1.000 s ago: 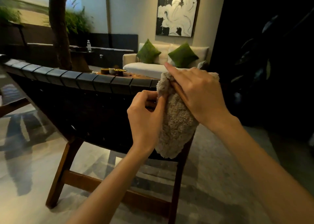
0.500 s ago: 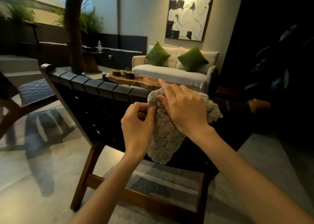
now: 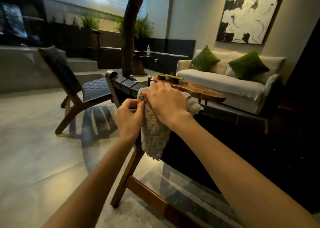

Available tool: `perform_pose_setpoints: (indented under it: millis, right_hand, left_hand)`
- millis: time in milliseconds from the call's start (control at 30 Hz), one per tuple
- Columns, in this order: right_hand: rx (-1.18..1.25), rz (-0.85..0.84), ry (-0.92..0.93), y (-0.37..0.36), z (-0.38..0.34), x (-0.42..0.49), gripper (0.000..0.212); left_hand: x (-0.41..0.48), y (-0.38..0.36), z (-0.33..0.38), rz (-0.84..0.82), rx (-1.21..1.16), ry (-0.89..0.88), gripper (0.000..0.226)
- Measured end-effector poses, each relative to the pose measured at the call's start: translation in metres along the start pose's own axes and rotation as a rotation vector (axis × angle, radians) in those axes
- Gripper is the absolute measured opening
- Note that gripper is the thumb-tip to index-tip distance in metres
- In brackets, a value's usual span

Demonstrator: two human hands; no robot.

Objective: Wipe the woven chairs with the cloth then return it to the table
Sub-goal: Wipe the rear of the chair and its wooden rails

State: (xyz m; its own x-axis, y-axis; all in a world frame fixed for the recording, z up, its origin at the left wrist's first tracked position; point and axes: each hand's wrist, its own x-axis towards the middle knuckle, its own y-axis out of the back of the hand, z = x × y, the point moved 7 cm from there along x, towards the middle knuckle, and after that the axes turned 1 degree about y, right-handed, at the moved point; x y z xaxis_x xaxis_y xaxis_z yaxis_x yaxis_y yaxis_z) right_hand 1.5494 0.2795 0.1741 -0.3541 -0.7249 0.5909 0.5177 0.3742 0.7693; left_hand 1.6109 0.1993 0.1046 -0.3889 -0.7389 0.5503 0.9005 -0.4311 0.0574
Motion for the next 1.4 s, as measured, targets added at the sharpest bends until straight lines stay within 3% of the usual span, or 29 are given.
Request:
perform_pose_setpoints:
  millis: [133,367,600,900,1033,1200,1400]
  right_hand:
    - [0.095,-0.072,0.045,-0.018,-0.031,0.044,0.041]
    - [0.103,-0.114,0.024,-0.032,-0.05,0.072,0.04]
    - [0.052,-0.2,0.025,-0.026,-0.037,0.045,0.062]
    - [0.001,0.076,0.075,0.017,0.009,-0.04,0.042]
    - [-0.099,0.13,-0.012,0.044,0.04,-0.102,0.037]
    - [-0.205,0.105,-0.179,0.075,0.066,-0.184,0.029]
    - [0.04,-0.142,-0.427,0.045,0.102,-0.274,0.036]
  left_hand:
    - [0.045,0.028,-0.029,0.082,0.074,0.126,0.018]
    - [0.067,0.032,-0.053,0.056,0.053,0.285,0.023]
    - [0.038,0.02,-0.044,-0.02,-0.049,0.339,0.03]
    - [-0.036,0.005,0.016,-0.085,-0.044,0.068,0.018]
    - [-0.075,-0.019,0.044,-0.265,-0.034,-0.047,0.011]
    - [-0.129,-0.047,0.063,-0.429,-0.084,-0.112,0.028]
    - [-0.189,-0.089,0.059,-0.705,0.071,-0.372,0.032]
